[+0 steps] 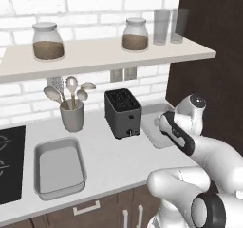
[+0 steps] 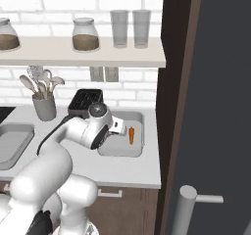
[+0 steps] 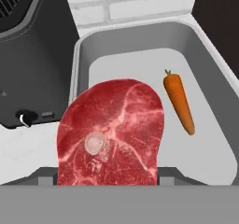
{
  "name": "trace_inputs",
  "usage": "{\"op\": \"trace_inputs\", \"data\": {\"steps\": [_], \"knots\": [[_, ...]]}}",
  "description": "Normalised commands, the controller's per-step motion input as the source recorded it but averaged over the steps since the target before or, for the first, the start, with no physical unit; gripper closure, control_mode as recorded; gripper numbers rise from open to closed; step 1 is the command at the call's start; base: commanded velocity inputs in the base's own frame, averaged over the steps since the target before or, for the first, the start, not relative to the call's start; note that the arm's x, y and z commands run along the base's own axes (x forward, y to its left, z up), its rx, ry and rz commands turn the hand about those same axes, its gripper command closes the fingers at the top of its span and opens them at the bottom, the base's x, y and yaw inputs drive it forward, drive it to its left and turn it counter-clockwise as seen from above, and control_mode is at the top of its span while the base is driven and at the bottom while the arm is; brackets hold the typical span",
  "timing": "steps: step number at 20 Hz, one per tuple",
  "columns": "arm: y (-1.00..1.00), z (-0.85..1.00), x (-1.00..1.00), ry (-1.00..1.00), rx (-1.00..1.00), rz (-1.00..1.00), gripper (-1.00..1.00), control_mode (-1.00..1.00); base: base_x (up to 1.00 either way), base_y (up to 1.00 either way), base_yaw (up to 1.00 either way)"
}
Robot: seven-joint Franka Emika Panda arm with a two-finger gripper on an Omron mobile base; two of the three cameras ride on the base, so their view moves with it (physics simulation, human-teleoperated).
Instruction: Place one carrot and one steak in each tupperware on the nearby counter, to pack two identical lunches.
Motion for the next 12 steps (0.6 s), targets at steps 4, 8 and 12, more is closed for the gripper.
{"op": "trace_inputs", "data": {"steps": [4,8,12], "knots": [[0.00,-0.25,0.24,0.00,0.00,0.00,1.00,-1.00,0.00,0.00,0.00],[-0.05,-0.17,0.22,0.00,0.00,0.00,1.00,-1.00,0.00,0.00,0.00],[-0.02,-0.22,0.21,0.00,0.00,0.00,1.00,-1.00,0.00,0.00,0.00]]}}
